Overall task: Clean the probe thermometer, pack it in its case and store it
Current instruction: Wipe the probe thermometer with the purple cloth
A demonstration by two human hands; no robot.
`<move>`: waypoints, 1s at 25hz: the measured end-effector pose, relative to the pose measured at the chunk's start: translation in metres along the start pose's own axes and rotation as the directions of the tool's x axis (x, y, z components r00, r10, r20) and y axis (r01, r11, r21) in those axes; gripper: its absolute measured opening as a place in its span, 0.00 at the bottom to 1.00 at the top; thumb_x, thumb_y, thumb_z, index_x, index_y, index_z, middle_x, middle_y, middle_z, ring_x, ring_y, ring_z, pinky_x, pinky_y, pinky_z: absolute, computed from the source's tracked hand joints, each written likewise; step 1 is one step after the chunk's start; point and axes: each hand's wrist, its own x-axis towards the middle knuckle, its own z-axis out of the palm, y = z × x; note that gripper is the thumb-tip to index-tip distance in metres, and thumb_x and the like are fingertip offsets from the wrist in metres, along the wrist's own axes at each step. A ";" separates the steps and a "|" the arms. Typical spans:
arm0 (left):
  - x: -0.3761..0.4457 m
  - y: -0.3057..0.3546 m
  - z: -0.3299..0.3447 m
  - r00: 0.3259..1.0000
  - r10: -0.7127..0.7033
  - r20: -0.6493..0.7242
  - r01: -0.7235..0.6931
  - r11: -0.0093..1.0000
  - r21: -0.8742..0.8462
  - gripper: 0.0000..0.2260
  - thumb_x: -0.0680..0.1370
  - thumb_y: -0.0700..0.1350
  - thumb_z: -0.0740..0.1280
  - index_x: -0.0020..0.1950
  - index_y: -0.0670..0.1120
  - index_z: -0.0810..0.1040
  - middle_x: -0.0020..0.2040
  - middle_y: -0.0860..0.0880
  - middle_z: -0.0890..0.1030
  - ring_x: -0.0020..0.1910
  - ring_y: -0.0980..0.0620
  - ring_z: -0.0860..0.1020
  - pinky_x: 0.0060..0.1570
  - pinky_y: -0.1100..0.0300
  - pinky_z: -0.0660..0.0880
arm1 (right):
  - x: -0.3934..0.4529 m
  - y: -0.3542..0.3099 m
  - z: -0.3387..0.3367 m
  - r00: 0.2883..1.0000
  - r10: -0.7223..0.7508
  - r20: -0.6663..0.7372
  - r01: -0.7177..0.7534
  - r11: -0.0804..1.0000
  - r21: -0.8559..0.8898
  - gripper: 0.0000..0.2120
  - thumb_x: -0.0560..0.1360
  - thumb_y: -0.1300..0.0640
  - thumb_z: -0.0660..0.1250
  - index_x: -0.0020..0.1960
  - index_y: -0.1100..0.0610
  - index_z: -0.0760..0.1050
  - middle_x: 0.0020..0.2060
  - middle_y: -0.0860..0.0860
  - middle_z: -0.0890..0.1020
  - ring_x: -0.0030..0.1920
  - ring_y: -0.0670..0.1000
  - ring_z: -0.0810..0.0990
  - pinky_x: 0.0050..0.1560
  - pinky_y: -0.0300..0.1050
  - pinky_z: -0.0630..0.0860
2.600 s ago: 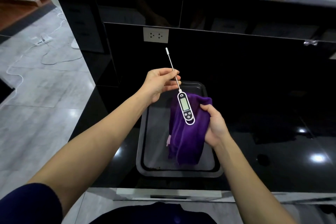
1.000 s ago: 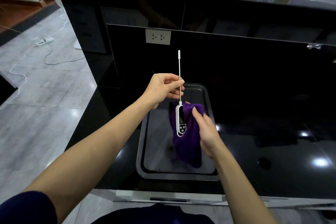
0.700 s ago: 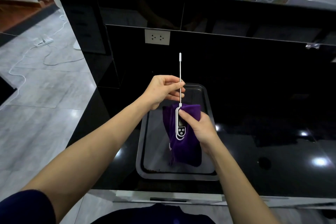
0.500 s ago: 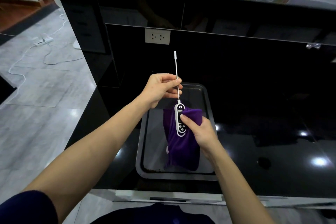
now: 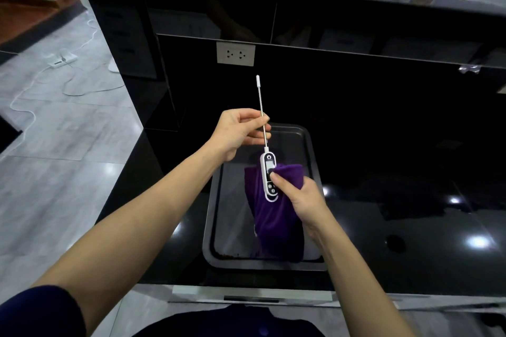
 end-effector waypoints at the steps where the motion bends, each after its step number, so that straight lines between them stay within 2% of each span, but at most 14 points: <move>1: -0.001 -0.001 -0.001 1.000 0.002 -0.020 -0.003 1.000 -0.014 0.01 0.77 0.37 0.69 0.47 0.40 0.79 0.37 0.44 0.83 0.30 0.53 0.84 0.31 0.62 0.80 | -0.001 0.001 -0.001 1.000 0.015 -0.001 -0.015 1.000 -0.003 0.05 0.71 0.54 0.76 0.45 0.56 0.85 0.42 0.55 0.88 0.41 0.52 0.87 0.39 0.41 0.81; 5: -0.005 -0.008 0.002 0.999 0.008 -0.037 -0.009 1.000 -0.028 0.01 0.76 0.38 0.69 0.46 0.41 0.80 0.35 0.46 0.84 0.31 0.52 0.84 0.32 0.61 0.81 | 0.005 -0.005 -0.002 0.999 0.013 -0.043 -0.012 1.000 0.023 0.05 0.72 0.56 0.76 0.46 0.55 0.84 0.43 0.55 0.88 0.43 0.53 0.87 0.44 0.46 0.82; 8: -0.003 -0.005 0.000 0.998 0.027 -0.052 -0.028 0.999 -0.023 0.01 0.76 0.38 0.70 0.46 0.41 0.80 0.35 0.47 0.84 0.32 0.51 0.84 0.33 0.61 0.81 | 0.004 -0.004 -0.002 0.999 0.044 -0.022 -0.042 0.998 0.055 0.07 0.71 0.55 0.76 0.47 0.56 0.84 0.42 0.54 0.88 0.41 0.51 0.88 0.39 0.41 0.82; 11: -0.001 -0.003 -0.006 0.992 0.046 -0.117 -0.053 0.997 -0.052 0.01 0.77 0.38 0.69 0.46 0.41 0.80 0.37 0.45 0.84 0.32 0.51 0.84 0.32 0.62 0.81 | -0.004 0.005 -0.005 0.995 0.097 -0.009 -0.096 0.992 0.086 0.15 0.66 0.51 0.77 0.50 0.57 0.84 0.43 0.54 0.88 0.42 0.51 0.88 0.37 0.39 0.81; 13: -0.002 -0.006 -0.008 0.985 0.056 -0.164 -0.070 0.994 -0.081 0.01 0.77 0.38 0.69 0.46 0.42 0.80 0.38 0.45 0.84 0.33 0.51 0.85 0.33 0.62 0.81 | -0.006 0.011 -0.004 0.992 0.122 -0.039 -0.116 0.984 0.132 0.20 0.64 0.49 0.77 0.51 0.59 0.84 0.45 0.55 0.88 0.44 0.52 0.87 0.40 0.41 0.82; 16: -0.003 -0.014 -0.009 0.969 0.076 -0.236 -0.110 0.985 -0.134 0.01 0.77 0.39 0.69 0.47 0.42 0.80 0.38 0.46 0.84 0.35 0.52 0.85 0.35 0.61 0.81 | -0.005 0.018 0.003 0.983 0.151 -0.105 -0.118 0.955 0.272 0.21 0.64 0.50 0.77 0.54 0.59 0.83 0.47 0.56 0.88 0.47 0.54 0.87 0.49 0.48 0.81; 19: -0.003 -0.021 -0.011 0.951 0.093 -0.295 -0.154 0.969 -0.191 0.02 0.77 0.39 0.69 0.48 0.43 0.81 0.38 0.47 0.85 0.37 0.51 0.85 0.37 0.60 0.81 | -0.004 0.022 0.011 0.972 0.165 -0.165 -0.091 0.919 0.385 0.20 0.63 0.52 0.77 0.53 0.58 0.82 0.46 0.55 0.88 0.46 0.54 0.87 0.51 0.51 0.81; 25: -0.004 -0.026 -0.015 0.936 0.047 -0.349 -0.148 0.952 -0.268 0.02 0.78 0.40 0.68 0.47 0.43 0.81 0.36 0.48 0.85 0.36 0.51 0.85 0.37 0.61 0.81 | -0.004 0.029 0.018 0.987 0.088 -0.134 -0.018 0.893 0.451 0.14 0.67 0.56 0.75 0.52 0.55 0.82 0.46 0.52 0.88 0.46 0.51 0.87 0.47 0.47 0.83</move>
